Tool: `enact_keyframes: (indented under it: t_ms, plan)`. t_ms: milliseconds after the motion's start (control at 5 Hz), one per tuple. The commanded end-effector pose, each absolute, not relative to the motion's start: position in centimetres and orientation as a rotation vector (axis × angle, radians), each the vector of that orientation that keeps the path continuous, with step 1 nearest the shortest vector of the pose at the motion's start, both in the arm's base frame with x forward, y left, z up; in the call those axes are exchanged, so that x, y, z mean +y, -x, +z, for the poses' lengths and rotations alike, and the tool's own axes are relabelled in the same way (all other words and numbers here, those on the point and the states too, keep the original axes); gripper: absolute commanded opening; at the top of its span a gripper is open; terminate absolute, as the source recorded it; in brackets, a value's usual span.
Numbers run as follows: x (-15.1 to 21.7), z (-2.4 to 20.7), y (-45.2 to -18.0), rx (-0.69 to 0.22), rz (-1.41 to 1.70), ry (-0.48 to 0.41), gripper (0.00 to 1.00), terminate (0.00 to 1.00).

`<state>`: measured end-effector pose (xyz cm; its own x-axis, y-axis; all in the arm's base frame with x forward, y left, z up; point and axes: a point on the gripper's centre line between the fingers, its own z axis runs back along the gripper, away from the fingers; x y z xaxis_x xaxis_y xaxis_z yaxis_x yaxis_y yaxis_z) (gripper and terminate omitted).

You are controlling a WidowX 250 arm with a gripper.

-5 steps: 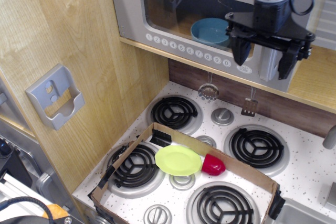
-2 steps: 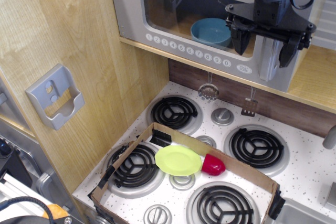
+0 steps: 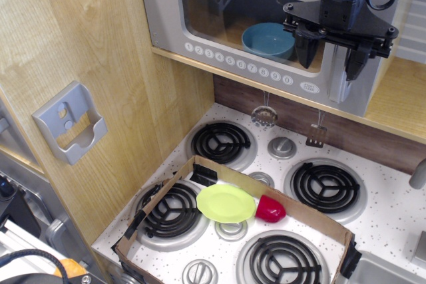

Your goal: Open microwave

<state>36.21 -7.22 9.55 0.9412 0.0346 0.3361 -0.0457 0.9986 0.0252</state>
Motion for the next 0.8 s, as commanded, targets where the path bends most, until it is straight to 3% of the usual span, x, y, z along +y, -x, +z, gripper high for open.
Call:
enact_keyframes:
  t_ms: [0,600]
  plan:
    - [-7.2,12.0,-35.3,-0.397,0.08,-0.037,0.0,0.0]
    - [-6.0,10.5,-29.0,-0.314,0.215,-0.079,0.0,0.0]
